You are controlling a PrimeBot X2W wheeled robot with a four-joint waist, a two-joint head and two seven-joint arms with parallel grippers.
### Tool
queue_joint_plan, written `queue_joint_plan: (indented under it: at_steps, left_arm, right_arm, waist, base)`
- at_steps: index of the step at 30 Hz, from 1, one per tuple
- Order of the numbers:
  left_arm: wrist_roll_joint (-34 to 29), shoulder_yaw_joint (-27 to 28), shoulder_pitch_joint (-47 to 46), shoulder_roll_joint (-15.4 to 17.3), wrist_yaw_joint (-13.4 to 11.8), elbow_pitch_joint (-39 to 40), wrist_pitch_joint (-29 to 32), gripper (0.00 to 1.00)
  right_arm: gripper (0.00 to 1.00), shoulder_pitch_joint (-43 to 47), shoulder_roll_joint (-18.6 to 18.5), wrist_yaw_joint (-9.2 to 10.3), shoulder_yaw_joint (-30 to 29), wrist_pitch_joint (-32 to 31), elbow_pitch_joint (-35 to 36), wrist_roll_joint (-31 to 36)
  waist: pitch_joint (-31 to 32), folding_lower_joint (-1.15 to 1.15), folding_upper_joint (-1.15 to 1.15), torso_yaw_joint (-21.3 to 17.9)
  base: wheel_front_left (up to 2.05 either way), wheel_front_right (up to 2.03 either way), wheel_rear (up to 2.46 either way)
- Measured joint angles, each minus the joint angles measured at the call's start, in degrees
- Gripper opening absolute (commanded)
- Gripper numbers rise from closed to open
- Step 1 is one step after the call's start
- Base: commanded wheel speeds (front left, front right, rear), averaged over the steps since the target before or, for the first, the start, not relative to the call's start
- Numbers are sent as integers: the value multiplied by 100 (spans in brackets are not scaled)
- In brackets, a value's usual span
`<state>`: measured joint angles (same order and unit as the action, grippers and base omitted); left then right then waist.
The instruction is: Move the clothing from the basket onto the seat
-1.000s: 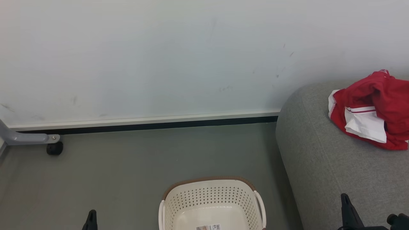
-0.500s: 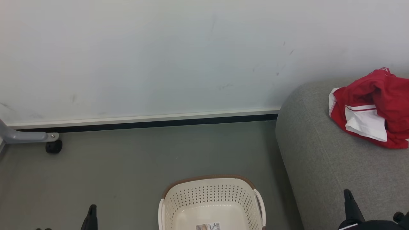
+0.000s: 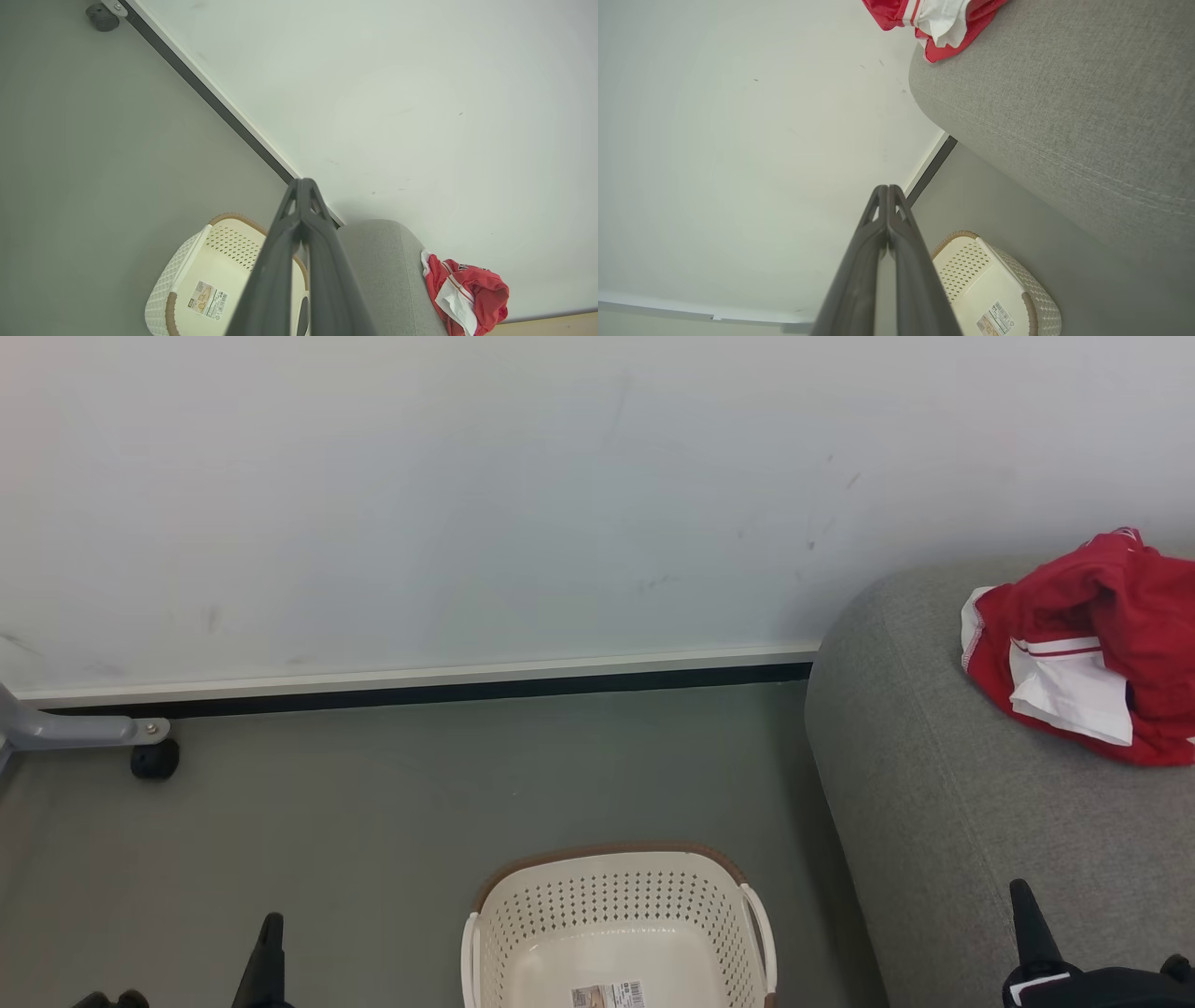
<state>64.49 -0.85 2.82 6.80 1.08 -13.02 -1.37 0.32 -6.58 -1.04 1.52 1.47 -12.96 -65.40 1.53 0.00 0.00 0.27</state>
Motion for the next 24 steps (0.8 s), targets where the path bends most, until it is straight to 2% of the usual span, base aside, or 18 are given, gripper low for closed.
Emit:
queue_joint_plan:
  at_steps: [24]
  left_arm:
    - [1483, 338, -397, -245, 334, -216, 441, 0]
  right_arm:
    - [0, -265, 216, -304, -515, -448, -231, -1468]
  waist:
    - [-92, 0, 0, -15]
  base:
    - [0, 0, 0]
